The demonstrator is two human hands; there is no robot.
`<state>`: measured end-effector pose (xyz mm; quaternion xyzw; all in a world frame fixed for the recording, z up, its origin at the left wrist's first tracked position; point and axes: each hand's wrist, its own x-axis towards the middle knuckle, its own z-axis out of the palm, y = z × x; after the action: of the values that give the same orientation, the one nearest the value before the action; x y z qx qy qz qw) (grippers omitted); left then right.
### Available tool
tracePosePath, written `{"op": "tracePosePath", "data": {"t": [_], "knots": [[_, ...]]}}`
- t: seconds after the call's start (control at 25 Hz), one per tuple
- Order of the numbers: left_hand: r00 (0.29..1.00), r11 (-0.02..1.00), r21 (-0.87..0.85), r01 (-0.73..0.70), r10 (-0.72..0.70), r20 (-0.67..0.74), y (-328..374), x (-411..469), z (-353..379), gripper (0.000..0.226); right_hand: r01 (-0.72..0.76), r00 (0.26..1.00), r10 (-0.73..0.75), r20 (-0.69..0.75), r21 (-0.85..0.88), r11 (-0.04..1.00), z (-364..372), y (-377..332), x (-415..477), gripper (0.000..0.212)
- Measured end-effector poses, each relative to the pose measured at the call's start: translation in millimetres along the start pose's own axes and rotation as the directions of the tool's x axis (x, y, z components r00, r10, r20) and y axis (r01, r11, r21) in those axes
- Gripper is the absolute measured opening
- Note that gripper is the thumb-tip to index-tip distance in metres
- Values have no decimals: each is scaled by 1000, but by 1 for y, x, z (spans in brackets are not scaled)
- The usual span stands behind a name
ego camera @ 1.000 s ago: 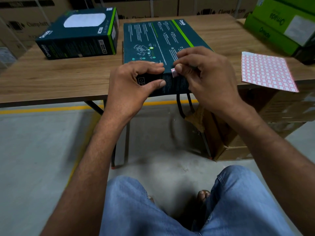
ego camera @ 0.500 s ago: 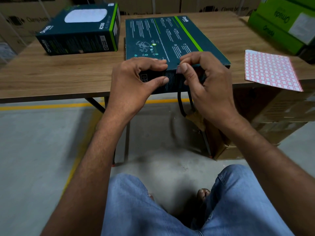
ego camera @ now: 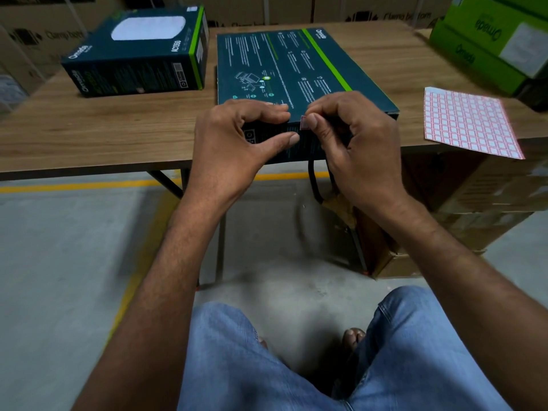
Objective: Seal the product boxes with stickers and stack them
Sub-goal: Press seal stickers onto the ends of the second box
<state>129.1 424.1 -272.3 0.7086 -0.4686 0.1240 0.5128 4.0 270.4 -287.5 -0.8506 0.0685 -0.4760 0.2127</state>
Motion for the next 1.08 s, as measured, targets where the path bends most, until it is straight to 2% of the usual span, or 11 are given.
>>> {"op": "tracePosePath", "data": {"t": [0.32, 0.6, 0.84, 0.92, 1.0, 1.08], "knots": [[997, 997, -18, 69, -70, -35, 0, 1, 7, 36, 13, 996, -8, 91, -54, 998, -9, 1, 9, 23], [997, 998, 16, 61, -60, -37, 3, 1, 9, 40, -13, 997, 16, 74, -46, 999, -8, 1, 10, 22], [997, 994, 101, 44, -38, -60, 4, 3, 14, 30, -34, 996, 37, 87, -33, 999, -10, 0, 11, 22], [998, 992, 120, 42, -36, -54, 5, 3, 14, 30, -88, 991, 88, 105, -3, 996, -12, -4, 13, 24], [998, 991, 125, 44, -37, -54, 5, 3, 13, 30, -245, 966, 234, 112, 99, 964, -16, -9, 15, 27], [998, 992, 115, 42, -36, -53, 5, 2, 14, 30, -404, 914, 383, 131, 241, 882, -18, -11, 20, 32]]}}
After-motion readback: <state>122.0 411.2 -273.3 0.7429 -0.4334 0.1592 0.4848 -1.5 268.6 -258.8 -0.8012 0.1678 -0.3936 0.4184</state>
